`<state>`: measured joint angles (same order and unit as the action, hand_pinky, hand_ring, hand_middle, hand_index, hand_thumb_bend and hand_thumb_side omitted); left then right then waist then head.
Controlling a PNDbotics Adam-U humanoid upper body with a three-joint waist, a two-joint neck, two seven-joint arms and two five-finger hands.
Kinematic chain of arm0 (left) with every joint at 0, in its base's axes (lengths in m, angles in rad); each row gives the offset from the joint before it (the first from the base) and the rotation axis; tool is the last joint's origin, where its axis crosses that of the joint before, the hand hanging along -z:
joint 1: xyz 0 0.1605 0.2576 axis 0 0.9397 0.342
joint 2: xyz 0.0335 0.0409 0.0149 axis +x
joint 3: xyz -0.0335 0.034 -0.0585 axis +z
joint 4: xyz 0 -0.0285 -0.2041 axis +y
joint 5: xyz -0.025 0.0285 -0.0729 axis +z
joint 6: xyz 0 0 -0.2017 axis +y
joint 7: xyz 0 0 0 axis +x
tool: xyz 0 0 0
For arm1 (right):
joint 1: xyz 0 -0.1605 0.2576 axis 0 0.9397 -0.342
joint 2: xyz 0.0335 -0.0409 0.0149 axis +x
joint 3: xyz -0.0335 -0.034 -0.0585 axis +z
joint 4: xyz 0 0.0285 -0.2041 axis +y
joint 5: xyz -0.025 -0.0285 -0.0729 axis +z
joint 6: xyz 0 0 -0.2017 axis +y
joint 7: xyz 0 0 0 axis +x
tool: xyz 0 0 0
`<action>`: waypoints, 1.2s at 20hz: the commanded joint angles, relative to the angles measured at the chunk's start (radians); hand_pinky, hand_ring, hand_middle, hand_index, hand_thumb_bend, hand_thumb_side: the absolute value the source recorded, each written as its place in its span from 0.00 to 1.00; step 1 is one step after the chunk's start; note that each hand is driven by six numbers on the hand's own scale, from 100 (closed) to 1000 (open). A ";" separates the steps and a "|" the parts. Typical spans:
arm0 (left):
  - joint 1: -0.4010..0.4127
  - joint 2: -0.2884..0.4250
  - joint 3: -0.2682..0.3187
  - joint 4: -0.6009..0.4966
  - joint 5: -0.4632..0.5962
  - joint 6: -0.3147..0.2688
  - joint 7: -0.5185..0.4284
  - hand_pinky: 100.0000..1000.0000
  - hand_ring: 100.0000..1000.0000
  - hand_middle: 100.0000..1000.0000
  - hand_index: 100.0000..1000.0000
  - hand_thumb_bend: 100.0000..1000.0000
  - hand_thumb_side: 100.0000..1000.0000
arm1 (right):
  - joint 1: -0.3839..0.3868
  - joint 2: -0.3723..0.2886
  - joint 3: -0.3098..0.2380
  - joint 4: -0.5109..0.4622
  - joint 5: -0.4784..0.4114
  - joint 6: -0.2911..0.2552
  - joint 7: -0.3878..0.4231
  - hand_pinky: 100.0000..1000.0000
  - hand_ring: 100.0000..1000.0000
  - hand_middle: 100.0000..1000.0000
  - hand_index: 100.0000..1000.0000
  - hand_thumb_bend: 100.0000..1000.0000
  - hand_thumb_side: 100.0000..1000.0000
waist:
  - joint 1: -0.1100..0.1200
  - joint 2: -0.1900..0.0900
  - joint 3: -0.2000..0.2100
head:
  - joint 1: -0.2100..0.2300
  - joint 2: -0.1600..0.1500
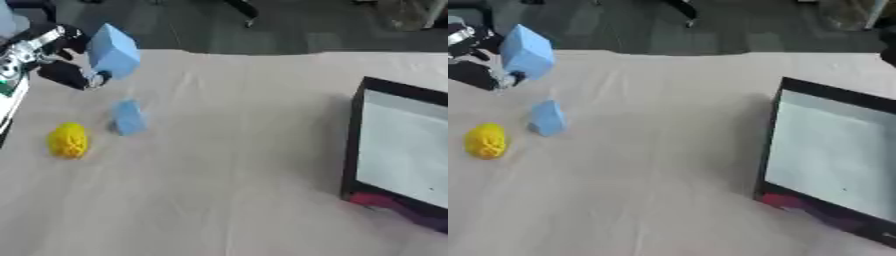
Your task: Pick up the objects with one hand, pass them to the other hand, and then place them into the box on the other side of the table.
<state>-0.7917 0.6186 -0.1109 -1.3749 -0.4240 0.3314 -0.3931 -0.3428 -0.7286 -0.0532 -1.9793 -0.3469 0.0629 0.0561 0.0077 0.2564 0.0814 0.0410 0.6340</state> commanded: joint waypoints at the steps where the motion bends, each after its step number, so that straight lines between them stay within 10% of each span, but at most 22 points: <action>1: 0.006 0.003 -0.006 -0.053 0.019 -0.020 0.051 0.80 0.79 0.65 0.48 0.00 0.00 | -0.052 -0.066 0.022 -0.021 0.035 -0.009 0.060 1.00 1.00 1.00 1.00 0.05 0.42 | -0.014 -0.016 -0.001 | -0.004 -0.005; 24: 0.098 -0.180 -0.074 -0.173 -0.005 -0.147 0.199 0.77 0.77 0.61 0.47 0.00 0.00 | -0.317 -0.023 0.256 -0.021 0.230 -0.019 0.287 0.98 1.00 1.00 0.98 0.15 0.44 | -0.040 -0.040 0.002 | -0.024 0.012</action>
<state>-0.6810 0.4450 -0.1837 -1.5247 -0.4329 0.1917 -0.2084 -0.6422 -0.7430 0.1927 -1.9849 -0.1320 0.0385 0.3309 -0.0237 0.2550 0.0835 0.0222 0.6409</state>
